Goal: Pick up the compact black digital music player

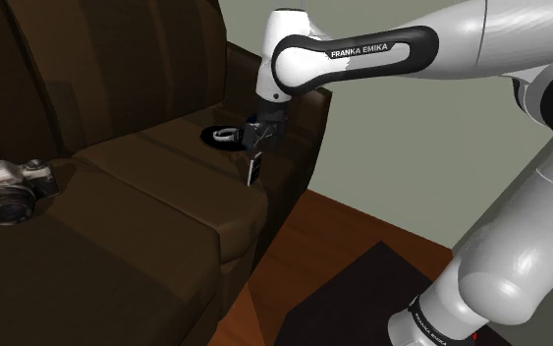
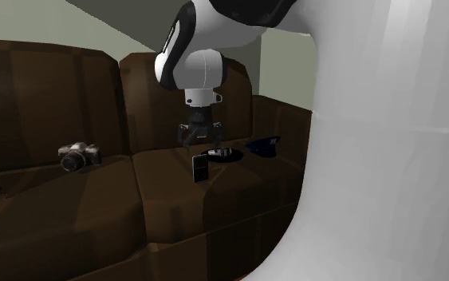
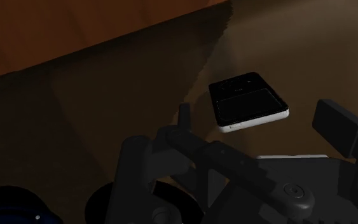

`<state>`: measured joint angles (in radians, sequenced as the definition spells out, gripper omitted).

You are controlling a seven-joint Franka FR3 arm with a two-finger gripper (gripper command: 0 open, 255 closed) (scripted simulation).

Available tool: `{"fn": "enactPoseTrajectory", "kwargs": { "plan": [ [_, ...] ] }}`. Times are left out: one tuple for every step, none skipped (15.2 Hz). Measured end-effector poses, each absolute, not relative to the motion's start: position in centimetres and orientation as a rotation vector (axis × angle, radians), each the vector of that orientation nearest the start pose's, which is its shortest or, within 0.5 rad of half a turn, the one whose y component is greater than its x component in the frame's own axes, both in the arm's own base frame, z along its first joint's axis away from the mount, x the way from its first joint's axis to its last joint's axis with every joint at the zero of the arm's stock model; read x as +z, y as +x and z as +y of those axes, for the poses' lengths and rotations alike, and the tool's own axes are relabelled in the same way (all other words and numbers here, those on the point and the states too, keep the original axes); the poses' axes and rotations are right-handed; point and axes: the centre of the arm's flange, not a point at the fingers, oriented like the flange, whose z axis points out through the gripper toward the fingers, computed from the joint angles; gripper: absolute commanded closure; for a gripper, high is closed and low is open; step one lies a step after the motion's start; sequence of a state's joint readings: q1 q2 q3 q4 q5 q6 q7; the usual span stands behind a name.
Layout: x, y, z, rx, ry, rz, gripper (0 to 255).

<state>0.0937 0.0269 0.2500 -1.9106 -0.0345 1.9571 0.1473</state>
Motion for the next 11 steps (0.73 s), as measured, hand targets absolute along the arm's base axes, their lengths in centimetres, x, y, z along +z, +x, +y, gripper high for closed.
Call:
{"fn": "enactPoseTrajectory", "kwargs": {
  "plan": [
    [47.7, 54.1, 19.1, -0.044, -3.144, -0.332, 0],
    [47.0, 54.4, 19.4, -0.045, -3.144, -0.333, 0],
    [46.6, 54.5, 19.5, -0.045, -3.144, -0.334, 0],
    [46.1, 54.5, 19.6, -0.046, -3.143, -0.334, 0],
    [45.7, 54.6, 19.5, -0.047, -3.143, -0.334, 0],
    [45.2, 54.5, 19.6, -0.047, -3.143, -0.334, 0],
    [44.7, 54.6, 19.7, -0.047, -3.143, -0.335, 0],
    [44.2, 54.6, 19.6, -0.047, -3.143, -0.335, 0],
    [44.0, 54.6, 19.6, -0.046, -3.143, -0.334, 255],
    [43.9, 54.6, 19.6, -0.047, -3.143, -0.334, 255],
    [43.9, 54.6, 19.6, -0.048, -3.143, -0.335, 255]
  ]
}}
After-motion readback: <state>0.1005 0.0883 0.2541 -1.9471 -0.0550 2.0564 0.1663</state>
